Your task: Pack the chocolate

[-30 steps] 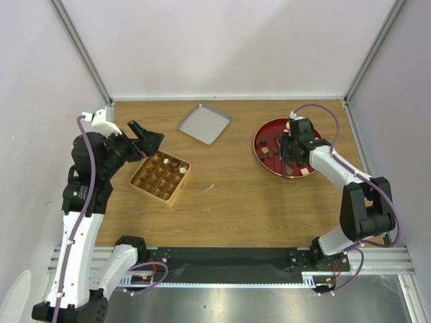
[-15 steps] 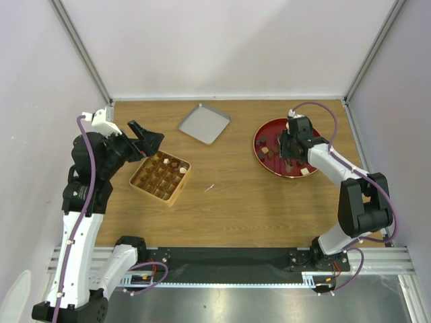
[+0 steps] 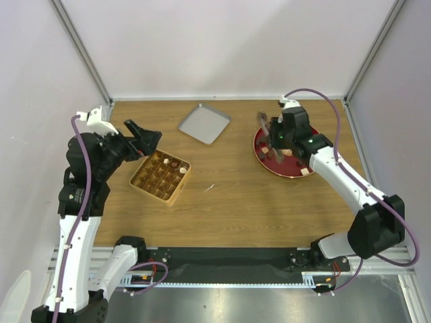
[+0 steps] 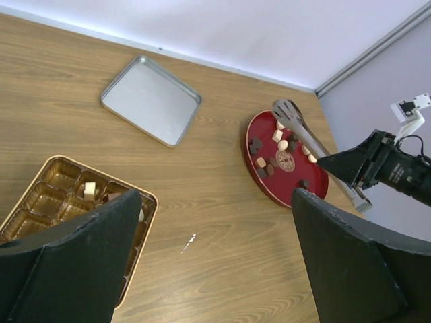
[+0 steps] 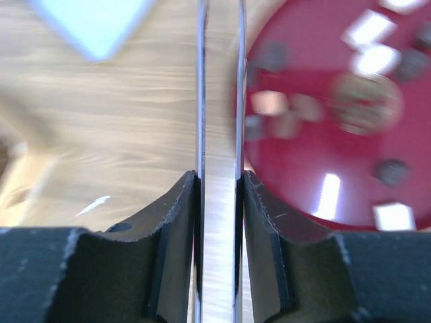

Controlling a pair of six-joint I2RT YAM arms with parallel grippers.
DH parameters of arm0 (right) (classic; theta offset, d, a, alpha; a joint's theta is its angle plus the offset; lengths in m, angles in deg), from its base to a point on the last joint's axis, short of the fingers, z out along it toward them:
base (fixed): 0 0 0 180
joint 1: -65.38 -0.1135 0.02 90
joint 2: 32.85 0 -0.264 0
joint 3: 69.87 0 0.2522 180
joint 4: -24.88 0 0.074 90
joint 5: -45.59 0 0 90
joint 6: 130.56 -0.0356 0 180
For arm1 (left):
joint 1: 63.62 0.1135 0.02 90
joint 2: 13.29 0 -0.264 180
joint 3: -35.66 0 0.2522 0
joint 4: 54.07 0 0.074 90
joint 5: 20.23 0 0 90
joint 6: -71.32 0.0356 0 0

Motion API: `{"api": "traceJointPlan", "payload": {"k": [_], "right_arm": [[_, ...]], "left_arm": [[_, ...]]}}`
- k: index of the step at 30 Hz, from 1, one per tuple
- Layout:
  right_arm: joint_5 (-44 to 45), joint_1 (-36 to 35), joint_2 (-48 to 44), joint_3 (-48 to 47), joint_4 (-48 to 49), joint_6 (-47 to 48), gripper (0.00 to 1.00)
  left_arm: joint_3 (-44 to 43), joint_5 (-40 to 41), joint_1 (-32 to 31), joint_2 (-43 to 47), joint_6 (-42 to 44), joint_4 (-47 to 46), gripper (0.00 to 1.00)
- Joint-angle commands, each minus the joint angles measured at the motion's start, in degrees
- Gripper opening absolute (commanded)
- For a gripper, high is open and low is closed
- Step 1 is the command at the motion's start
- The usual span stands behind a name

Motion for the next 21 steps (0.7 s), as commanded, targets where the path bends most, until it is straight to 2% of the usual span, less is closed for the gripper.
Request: {"api": "traceJointPlan", "payload": {"k": [1,6,13,21], "right_arm": [[-1.4,-7.5,-1.4,-3.4,3.8,-3.4,0.29],[-0.1,-20.8,2.7,-5.0,10.6,-6.5,0.29],[-0.8,-31.8,14.6,-12.1,19.9,-3.3,0.29],[-3.2,-36.3,28.0,-21.2,22.4,-1.2,0.29]], "left_arm": [[-2.4,0.8,-0.1,0.8,1.2,0.5,1.00],[-2.5,1.0,-0.1,1.5,1.4,2.0,1.00],[-4.8,2.2,-0.2,2.7,2.3,3.5,1.00],[-4.5,3.3,-0.1,3.3,2.7,3.8,1.00]]}}
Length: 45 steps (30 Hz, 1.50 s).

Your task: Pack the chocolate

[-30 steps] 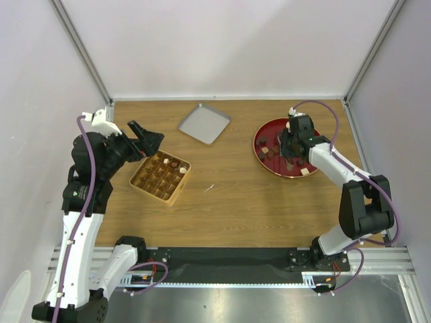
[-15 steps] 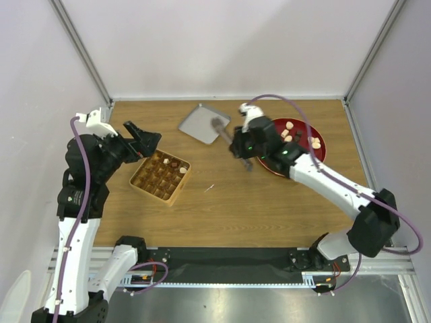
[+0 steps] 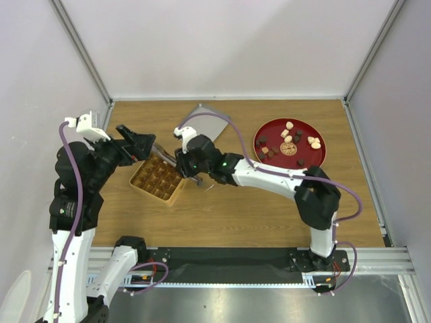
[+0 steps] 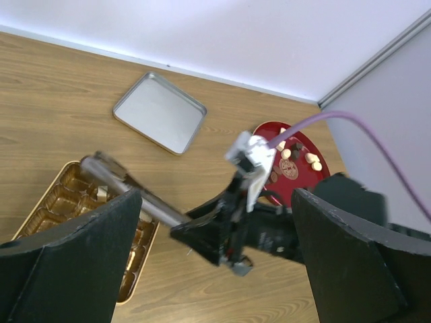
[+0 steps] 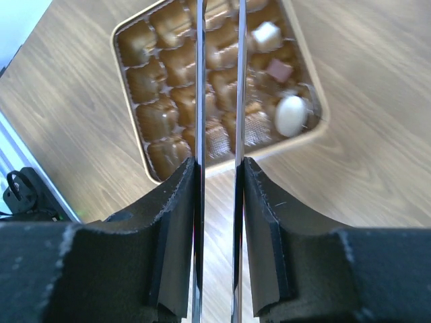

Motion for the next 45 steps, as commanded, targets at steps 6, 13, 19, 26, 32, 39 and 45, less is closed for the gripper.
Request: {"api": "traceJointPlan", "payload": {"k": [6,13,19,26,32,39,45], "right_arm": [[-1.8,-1.1,6.2,-6.1,5.8,1.4,0.30],[-1.7,-1.1,9.8,-7.0,5.2,2.5,0.33],[-0.3,-1.7,10.3,-6.7,4.7,3.2,0.39],[3.0,-2.5,8.0,-6.4,3.8,4.4,0.46],[5.2,-2.6,4.0,-5.7,3.8,5.2,0.47],[9.9,-2.4,-2.3,-4.6,0.5,7.2,0.47],[15.7,0.4,-12.1,2.5,-8.5,5.6,0.45]], "left_arm": [[-1.1,0.5,-0.1,-0.1,1.1,-0.6,1.00],[0.0,0.3,-0.1,0.0,0.9,-1.2,1.00],[0.6,0.4,-0.1,0.2,0.8,-1.3,1.00],[0.8,0.1,-0.2,0.1,0.6,-1.6,1.00],[0.9,0.1,-0.1,0.0,0.7,-1.7,1.00],[0.6,-0.5,-0.1,-0.4,0.5,-2.1,1.00],[0.6,-0.9,-0.1,-0.8,0.9,-2.3,1.00]]}}
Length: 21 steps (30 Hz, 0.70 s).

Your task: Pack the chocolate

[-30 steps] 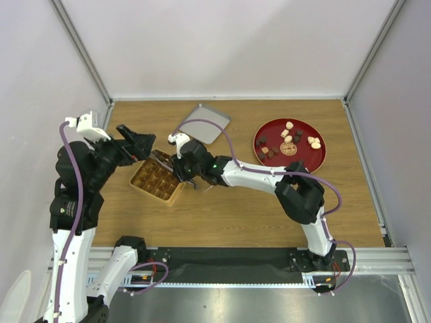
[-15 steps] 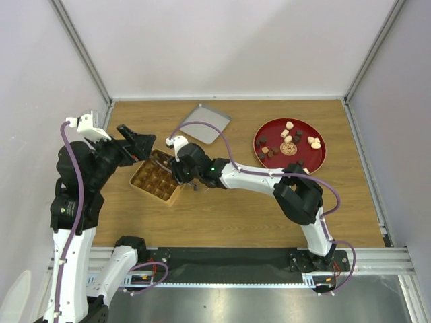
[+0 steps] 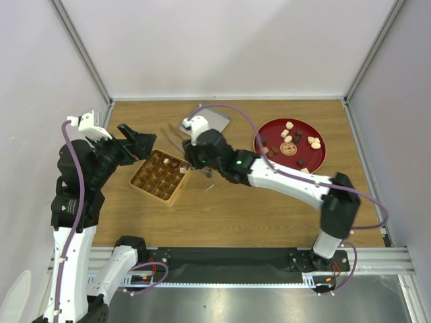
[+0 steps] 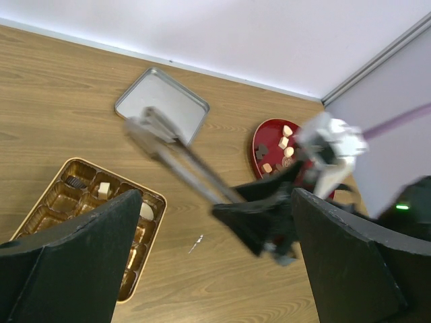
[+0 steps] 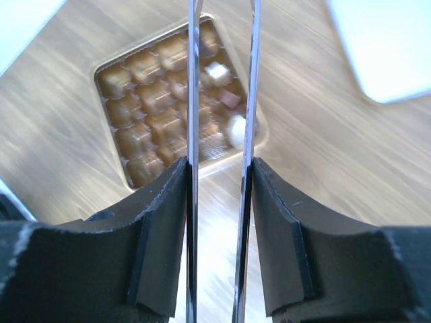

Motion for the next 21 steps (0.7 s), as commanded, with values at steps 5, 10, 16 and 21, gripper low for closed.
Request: {"api": "traceJointPlan", "payload": {"k": [5,10,16,21], "right_arm": [[7.8,11.3,-18.7,15.8,-14.4,-5.8,0.44],[6.6,20.8,-31.0,25.2,-19.5,-5.1,0.45],[2.9,33.7,-35.0,27.9,-23.9,-2.5,0.44],[-0.4,38.0,-32.6,28.6,-25.3,-3.6,0.44]], "left_arm": [[1.5,-2.8,-0.1,-0.2,0.1,-3.4,1.00],[2.8,-4.5,-0.1,-0.6,-1.0,-5.1,1.00],[4.3,-5.4,-0.1,-0.7,-2.4,-6.5,1.00],[5.0,-6.0,-0.1,-0.9,-2.6,-6.8,1.00]]}}
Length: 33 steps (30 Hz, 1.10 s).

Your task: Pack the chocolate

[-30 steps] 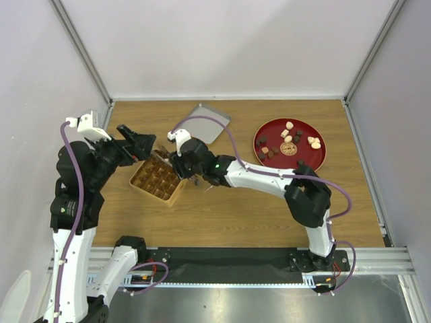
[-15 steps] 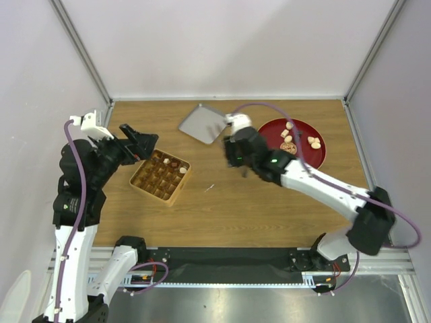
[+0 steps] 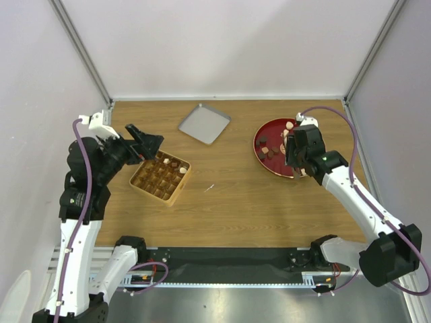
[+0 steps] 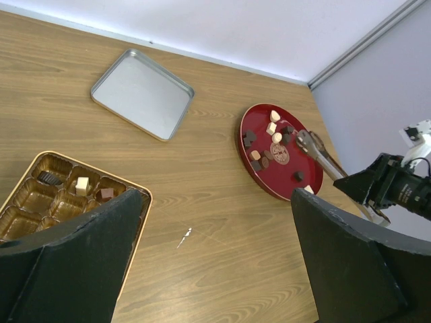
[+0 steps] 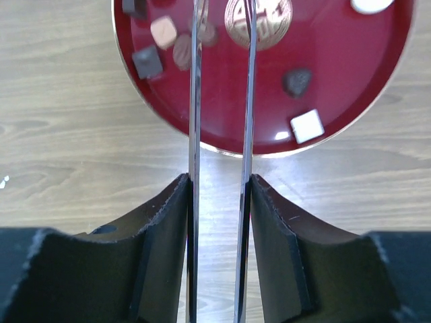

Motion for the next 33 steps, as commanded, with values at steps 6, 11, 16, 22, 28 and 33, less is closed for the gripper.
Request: {"api": "traceJointPlan", "payload": {"k": [6,11,16,22,28,33], "right_arm": [[-4.5,0.7,2.3,3.0,-2.2,-3.1,0.44],[-3.9,0.6,1.8,5.0,-2.2,-4.2,0.44],[-4.9,0.7,1.6,6.4,-0.8,-4.0,0.44],[-5.1,0.7,2.9,7.0,2.3,-2.8,0.45],[-4.6,0.7,5.3,6.1,5.2,-1.6,0.45],[-4.6,0.6,8.6,4.9,6.8,-1.3,0.46]], "left_arm": [[1.2,-1.3,-0.1,-0.1,-0.6,-3.1,1.00],[1.6,-1.9,-0.1,-0.5,-0.9,-3.4,1.00],[1.3,-1.5,-0.1,-0.4,-0.5,-2.8,1.00],[1.3,-1.5,-0.1,-0.5,-0.6,-2.8,1.00],[0.9,-1.5,-0.1,-0.8,-0.3,-2.9,1.00],[0.8,-1.5,-0.1,-1.3,-0.2,-3.1,1.00]]}}
